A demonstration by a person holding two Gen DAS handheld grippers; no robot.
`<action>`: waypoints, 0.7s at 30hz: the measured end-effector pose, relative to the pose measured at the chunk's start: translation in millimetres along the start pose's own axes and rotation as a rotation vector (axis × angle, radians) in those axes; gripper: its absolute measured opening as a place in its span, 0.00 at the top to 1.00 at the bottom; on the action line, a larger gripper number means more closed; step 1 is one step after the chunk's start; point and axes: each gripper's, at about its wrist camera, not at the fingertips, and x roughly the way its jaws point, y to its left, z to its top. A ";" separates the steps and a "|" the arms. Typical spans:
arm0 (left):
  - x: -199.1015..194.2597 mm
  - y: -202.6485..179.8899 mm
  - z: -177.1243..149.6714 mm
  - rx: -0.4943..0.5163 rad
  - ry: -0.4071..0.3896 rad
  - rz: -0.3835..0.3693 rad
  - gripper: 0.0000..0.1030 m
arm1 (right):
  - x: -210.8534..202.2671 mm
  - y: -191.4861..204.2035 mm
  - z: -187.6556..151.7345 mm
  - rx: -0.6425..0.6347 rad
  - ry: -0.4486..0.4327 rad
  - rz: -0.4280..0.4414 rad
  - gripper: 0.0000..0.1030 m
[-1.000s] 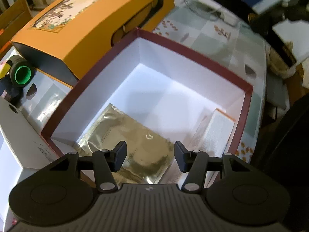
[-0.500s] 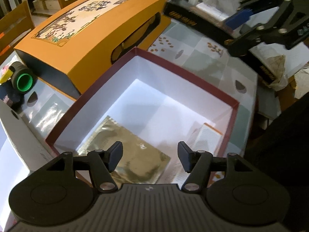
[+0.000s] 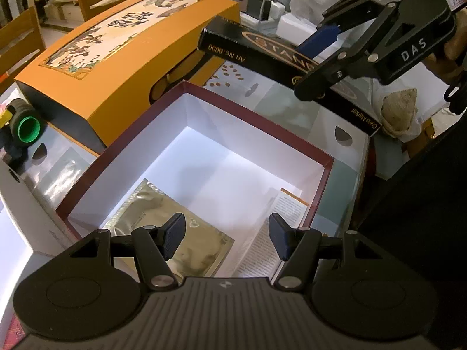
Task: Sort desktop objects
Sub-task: 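Hold the STANDARD box in the right tool while the left tool hovers over the red-rimmed box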
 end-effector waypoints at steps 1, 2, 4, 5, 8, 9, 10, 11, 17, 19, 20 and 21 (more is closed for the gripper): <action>-1.0 0.5 -0.4 -0.002 0.000 -0.001 0.33 | 1.1 0.8 1.0 -0.006 0.002 0.003 0.44; -2.0 0.9 -1.0 -0.004 0.000 -0.002 0.33 | 2.3 1.5 1.9 -0.011 0.003 0.006 0.44; -4.1 0.6 -3.6 -0.006 0.003 0.000 0.33 | 4.6 2.9 3.8 -0.021 0.006 0.011 0.44; -5.1 0.6 -4.9 -0.007 0.004 0.002 0.33 | 5.7 3.5 4.8 -0.025 0.007 0.013 0.44; -8.2 1.5 -8.1 -0.026 -0.001 0.015 0.33 | 8.5 5.1 7.8 -0.035 0.009 0.019 0.44; -9.6 2.2 -8.7 -0.036 -0.005 0.021 0.33 | 9.2 5.6 8.8 -0.039 0.009 0.021 0.44; -11.1 3.2 -9.0 -0.047 -0.010 0.027 0.33 | 9.9 6.1 9.9 -0.043 0.009 0.023 0.44; -12.5 4.1 -9.4 -0.057 -0.014 0.031 0.33 | 10.5 6.3 10.9 -0.047 0.009 0.025 0.44; -13.7 4.8 -10.1 -0.055 -0.006 0.014 0.31 | 11.3 6.3 16.9 -0.071 0.004 0.031 0.44; -10.0 3.9 -9.6 -0.041 0.013 -0.001 0.31 | 10.2 5.6 17.5 -0.075 0.002 0.031 0.44; -8.0 3.4 -9.1 -0.032 0.022 -0.005 0.31 | 9.6 4.8 17.6 -0.076 0.001 0.030 0.44; -5.9 2.6 -8.2 -0.022 0.031 -0.010 0.31 | 9.0 4.1 17.2 -0.074 0.000 0.029 0.44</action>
